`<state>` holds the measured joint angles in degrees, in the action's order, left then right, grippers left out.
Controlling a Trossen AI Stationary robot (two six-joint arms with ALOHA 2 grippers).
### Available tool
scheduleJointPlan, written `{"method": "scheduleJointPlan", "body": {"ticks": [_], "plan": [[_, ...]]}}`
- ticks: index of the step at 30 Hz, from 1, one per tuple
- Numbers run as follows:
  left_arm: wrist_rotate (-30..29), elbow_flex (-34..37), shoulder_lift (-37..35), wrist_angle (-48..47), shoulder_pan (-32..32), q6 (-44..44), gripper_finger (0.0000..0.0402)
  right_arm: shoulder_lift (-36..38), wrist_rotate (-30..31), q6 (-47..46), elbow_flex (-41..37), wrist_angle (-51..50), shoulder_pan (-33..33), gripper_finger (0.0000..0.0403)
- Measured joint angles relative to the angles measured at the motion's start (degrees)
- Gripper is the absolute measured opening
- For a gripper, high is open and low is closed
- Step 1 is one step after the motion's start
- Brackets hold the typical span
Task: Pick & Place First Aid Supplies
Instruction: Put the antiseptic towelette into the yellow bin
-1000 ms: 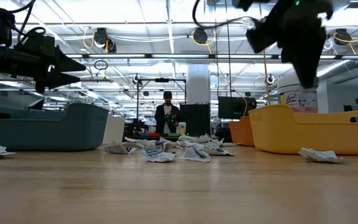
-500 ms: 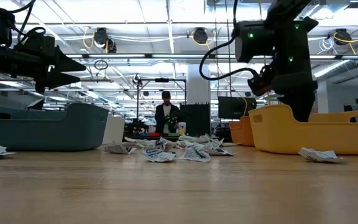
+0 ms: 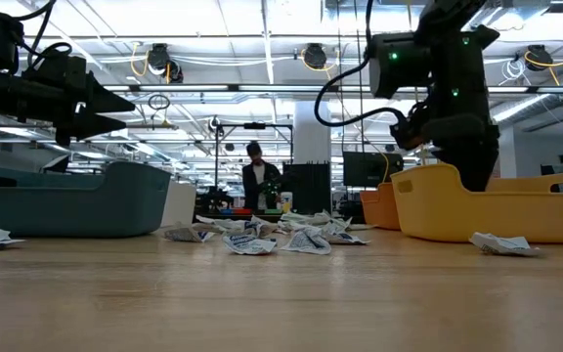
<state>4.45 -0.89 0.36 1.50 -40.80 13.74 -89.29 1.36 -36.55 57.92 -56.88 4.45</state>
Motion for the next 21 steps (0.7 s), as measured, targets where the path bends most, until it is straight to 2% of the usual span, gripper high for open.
{"method": "scheduleJointPlan", "body": {"ticks": [3, 7, 11, 21], "plan": [[0.00, 0.00, 0.02, 0.00, 0.00, 0.00, 0.0306, 1.06, -0.09, -1.14, 0.91, -1.55, -0.24, 0.0204], [0.01, 0.00, 0.00, 0.00, 0.00, 0.00, 0.0306, 2.23, -0.04, -7.69, 2.51, -4.43, -2.22, 0.0234], [0.02, 0.00, 0.02, 0.00, 0.00, 0.00, 0.0306, 3.88, 0.24, -16.28, 4.02, -5.16, -5.29, 0.0238], [0.02, 0.00, 0.00, 0.02, 0.02, 0.00, 0.0305, 3.96, 0.11, -49.36, 5.39, -5.30, -15.17, 0.0232]]}}
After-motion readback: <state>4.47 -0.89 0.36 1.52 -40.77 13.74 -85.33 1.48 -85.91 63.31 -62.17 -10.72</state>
